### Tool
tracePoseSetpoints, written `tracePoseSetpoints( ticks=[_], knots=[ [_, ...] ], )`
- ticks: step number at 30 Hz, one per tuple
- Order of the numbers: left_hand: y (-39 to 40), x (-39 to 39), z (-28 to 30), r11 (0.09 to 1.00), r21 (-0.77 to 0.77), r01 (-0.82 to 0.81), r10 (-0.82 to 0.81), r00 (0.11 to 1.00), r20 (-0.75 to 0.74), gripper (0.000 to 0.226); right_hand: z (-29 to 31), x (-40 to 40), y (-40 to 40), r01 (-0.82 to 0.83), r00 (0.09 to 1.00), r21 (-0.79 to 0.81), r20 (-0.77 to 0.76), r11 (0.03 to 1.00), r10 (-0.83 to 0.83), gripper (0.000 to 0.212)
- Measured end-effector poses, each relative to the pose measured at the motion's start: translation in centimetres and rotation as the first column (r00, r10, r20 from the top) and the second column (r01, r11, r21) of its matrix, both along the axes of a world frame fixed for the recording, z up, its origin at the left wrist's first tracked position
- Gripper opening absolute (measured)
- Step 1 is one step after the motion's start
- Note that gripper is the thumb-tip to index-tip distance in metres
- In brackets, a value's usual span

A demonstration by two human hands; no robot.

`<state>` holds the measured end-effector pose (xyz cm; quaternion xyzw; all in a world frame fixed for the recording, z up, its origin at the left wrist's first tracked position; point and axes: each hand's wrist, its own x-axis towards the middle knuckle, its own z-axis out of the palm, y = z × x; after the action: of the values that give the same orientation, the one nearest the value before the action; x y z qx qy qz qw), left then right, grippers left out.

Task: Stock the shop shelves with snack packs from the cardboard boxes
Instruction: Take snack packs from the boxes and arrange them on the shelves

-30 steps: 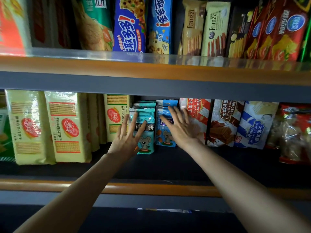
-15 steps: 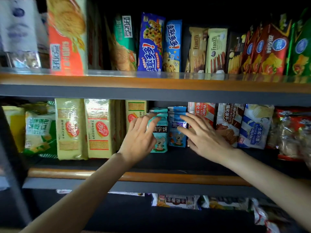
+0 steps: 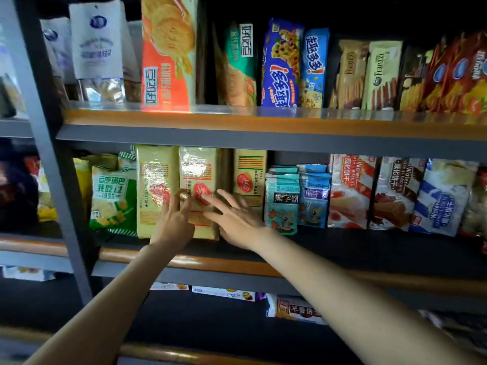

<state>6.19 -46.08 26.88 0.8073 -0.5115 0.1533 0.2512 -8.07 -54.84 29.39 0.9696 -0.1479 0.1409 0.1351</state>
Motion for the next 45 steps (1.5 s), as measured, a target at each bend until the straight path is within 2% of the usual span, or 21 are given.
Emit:
tracePoseSetpoints(
  ticks=[5,8,9,11,12,14,16,19,21,23,26,29,31,35,37,41,45],
  knots=[
    [0.7,0.4,-0.4,0.999,0.033,-0.042,0.039,0.995,0.088,0.078,-0.3,1.0,-1.3,0.048,0.995,-0.124,-0.079,0.991,-0.058,0.066],
    [0.9,-0.6,-0.2,0.998,0.001,-0.06,0.059,0.994,0.093,0.072,0.0,0.2,-1.1,0.035,0.996,-0.129,-0.078,0.991,-0.045,0.064],
    [1.0,-1.2,0.2,0.998,-0.03,-0.059,0.062,0.994,0.094,0.068,0.3,-0.5,-0.9,0.034,0.998,-0.114,-0.056,0.993,-0.041,0.061],
    [1.2,-2.5,1.1,0.982,-0.186,0.016,0.015,0.987,0.161,0.054,0.9,-2.9,-0.4,0.03,0.999,-0.076,0.031,0.997,-0.027,0.055],
    [1.3,-3.5,1.8,0.951,-0.294,0.101,-0.031,0.972,0.231,0.046,1.3,-4.6,-0.2,0.009,0.996,-0.068,0.094,0.998,-0.003,0.051],
    [1.6,-6.2,4.0,0.827,-0.459,0.325,-0.133,0.906,0.402,0.036,2.1,-9.0,0.5,-0.059,0.962,-0.121,0.259,0.991,0.089,0.043],
    [1.5,-9.7,7.2,0.684,-0.517,0.515,-0.22,0.821,0.527,0.033,3.4,-13.7,1.0,-0.091,0.887,-0.244,0.42,0.965,0.19,0.033],
    [-0.3,-15.0,12.7,0.547,-0.557,0.625,-0.298,0.767,0.568,0.035,7.2,-20.0,1.4,-0.037,0.773,-0.399,0.569,0.916,0.28,0.027],
    [-2.3,-18.1,15.9,0.545,-0.556,0.628,-0.346,0.772,0.533,0.039,10.3,-23.5,0.4,0.053,0.734,-0.436,0.627,0.898,0.261,0.03],
    [-4.6,-20.9,18.5,0.597,-0.521,0.61,-0.379,0.786,0.488,0.043,13.2,-26.7,-1.5,0.171,0.715,-0.413,0.677,0.894,0.176,0.034],
    [-8.6,-24.7,21.0,0.73,-0.396,0.557,-0.312,0.788,0.531,0.05,16.5,-31.5,-5.3,0.353,0.644,-0.197,0.76,0.915,-0.085,0.041],
    [-11.9,-28.6,22.7,0.806,-0.324,0.496,-0.258,0.787,0.561,0.053,19.0,-36.2,-9.4,0.512,0.553,0.101,0.721,0.853,-0.417,0.054],
    [-14.2,-31.2,23.7,0.849,-0.247,0.468,-0.291,0.802,0.521,0.057,20.5,-39.2,-12.0,0.62,0.522,0.153,0.651,0.769,-0.55,0.062],
    [-18.5,-35.6,25.6,0.89,-0.053,0.453,-0.364,0.775,0.517,0.062,24.1,-43.5,-16.0,0.763,0.579,0.108,0.325,0.638,-0.748,0.091],
    [-20.7,-37.5,26.1,0.9,0.055,0.432,-0.398,0.767,0.504,0.064,25.4,-44.5,-17.0,0.804,0.574,0.057,0.186,0.592,-0.797,0.11],
    [-23.8,-40.4,26.2,0.899,0.155,0.409,-0.435,0.793,0.428,0.078,26.3,-45.2,-18.4,0.816,0.574,-0.14,0.086,0.56,-0.815,0.133],
    [-25.7,-41.5,26.1,0.891,0.204,0.405,-0.454,0.805,0.382,0.086,25.9,-45.2,-19.6,0.801,0.596,-0.14,0.092,0.582,-0.798,0.135]
  ],
)
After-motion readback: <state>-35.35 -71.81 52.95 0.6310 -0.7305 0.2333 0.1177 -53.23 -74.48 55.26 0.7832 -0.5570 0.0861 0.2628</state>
